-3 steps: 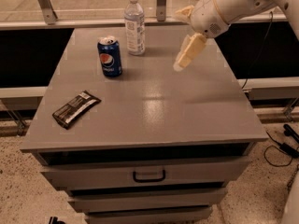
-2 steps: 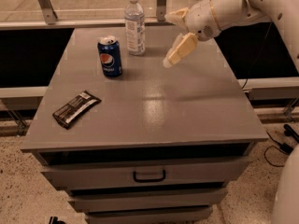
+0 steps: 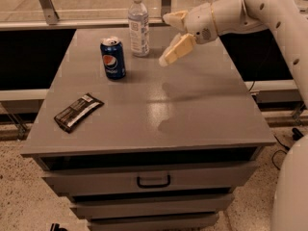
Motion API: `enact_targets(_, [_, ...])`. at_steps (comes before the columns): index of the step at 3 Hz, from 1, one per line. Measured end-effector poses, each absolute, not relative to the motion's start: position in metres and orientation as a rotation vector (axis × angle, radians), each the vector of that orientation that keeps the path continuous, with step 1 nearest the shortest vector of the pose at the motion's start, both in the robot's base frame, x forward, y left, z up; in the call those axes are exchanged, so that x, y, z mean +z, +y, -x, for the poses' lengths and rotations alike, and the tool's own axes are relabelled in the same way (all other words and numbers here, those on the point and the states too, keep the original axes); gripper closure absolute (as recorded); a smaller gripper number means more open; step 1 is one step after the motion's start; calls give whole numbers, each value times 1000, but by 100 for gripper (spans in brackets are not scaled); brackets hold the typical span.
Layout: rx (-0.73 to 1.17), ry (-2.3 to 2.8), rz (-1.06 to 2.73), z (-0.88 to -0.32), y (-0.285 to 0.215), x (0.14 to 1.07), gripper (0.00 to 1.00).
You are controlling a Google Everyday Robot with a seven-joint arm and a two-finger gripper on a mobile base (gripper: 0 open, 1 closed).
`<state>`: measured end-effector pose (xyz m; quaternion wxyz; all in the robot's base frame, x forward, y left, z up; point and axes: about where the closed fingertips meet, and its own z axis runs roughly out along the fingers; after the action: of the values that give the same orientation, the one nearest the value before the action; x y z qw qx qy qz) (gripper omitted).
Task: Pick pepsi can
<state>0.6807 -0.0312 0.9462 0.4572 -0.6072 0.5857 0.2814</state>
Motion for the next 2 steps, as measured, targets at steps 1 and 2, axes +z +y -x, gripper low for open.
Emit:
enact_targets(1, [728,1452,1513,-685,-22,937,0])
enact_targets(2, [801,1444,1524,-689,-6,924,0])
